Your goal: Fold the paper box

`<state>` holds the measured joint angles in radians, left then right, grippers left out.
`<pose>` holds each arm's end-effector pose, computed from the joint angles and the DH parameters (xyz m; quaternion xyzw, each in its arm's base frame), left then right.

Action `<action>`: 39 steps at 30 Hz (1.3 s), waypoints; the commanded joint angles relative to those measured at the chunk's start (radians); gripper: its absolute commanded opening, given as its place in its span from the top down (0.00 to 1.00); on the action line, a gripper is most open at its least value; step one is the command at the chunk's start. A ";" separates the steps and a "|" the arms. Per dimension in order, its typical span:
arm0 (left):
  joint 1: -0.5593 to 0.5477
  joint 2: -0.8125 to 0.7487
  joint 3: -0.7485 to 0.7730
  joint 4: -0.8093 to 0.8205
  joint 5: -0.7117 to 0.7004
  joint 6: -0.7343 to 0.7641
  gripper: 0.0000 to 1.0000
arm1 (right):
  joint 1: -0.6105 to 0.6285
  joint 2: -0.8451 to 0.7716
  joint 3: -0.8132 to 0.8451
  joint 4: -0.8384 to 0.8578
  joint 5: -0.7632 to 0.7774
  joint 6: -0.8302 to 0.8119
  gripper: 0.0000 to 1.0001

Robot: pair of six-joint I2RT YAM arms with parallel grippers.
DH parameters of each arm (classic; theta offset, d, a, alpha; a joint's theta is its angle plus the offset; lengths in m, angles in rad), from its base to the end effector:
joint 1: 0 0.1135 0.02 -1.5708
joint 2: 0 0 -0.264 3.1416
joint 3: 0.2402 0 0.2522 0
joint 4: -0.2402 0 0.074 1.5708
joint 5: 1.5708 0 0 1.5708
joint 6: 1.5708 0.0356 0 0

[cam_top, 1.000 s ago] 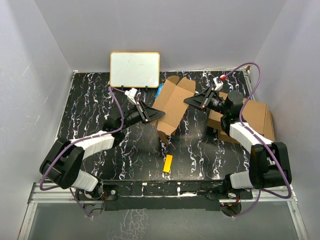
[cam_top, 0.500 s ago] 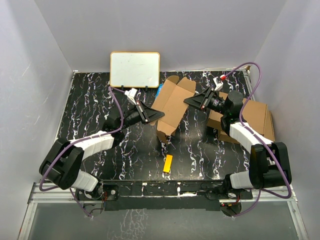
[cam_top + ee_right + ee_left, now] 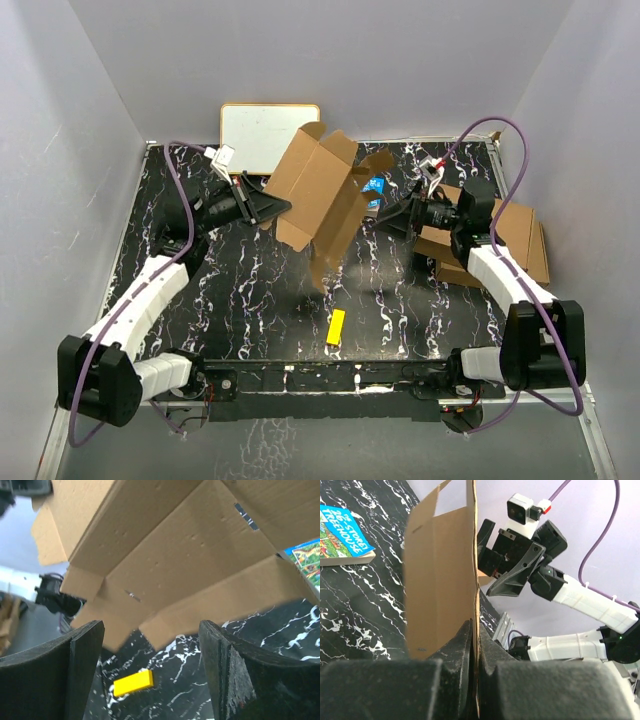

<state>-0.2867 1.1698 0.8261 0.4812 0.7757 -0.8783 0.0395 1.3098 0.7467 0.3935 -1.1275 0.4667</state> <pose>0.2484 -0.0992 0.3441 0.0955 0.6648 -0.5914 0.4462 0.2775 0.0432 0.2735 -0.1997 0.7045 0.5319 0.4253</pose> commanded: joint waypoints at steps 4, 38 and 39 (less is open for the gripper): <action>0.022 -0.036 0.172 -0.511 0.108 0.324 1.00 | -0.030 -0.077 0.089 -0.296 -0.169 -0.592 0.10; 0.043 0.129 0.352 -0.840 0.155 0.722 1.00 | 0.037 0.198 0.282 -0.556 0.082 -1.196 0.09; 0.045 0.132 0.351 -0.839 0.157 0.723 1.00 | 0.038 0.209 0.284 -0.555 0.084 -1.201 0.10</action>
<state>-0.2531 1.3041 1.1385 -0.3466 0.8875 -0.1894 0.0769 1.4948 0.9874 -0.2386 -1.0607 -0.6685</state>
